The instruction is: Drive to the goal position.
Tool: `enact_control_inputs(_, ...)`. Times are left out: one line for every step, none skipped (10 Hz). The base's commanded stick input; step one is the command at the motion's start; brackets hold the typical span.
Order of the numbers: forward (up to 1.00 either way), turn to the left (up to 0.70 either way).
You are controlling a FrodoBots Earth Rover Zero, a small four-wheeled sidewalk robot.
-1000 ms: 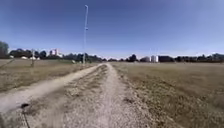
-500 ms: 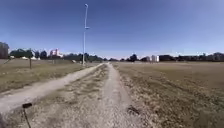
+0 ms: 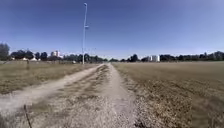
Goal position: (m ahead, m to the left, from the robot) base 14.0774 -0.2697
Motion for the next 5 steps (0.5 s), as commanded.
enact_control_inputs(0.69,0.06)
enact_control_inputs(0.69,0.06)
enact_control_inputs(0.69,0.06)
enact_control_inputs(0.69,0.06)
enact_control_inputs(0.15,0.01)
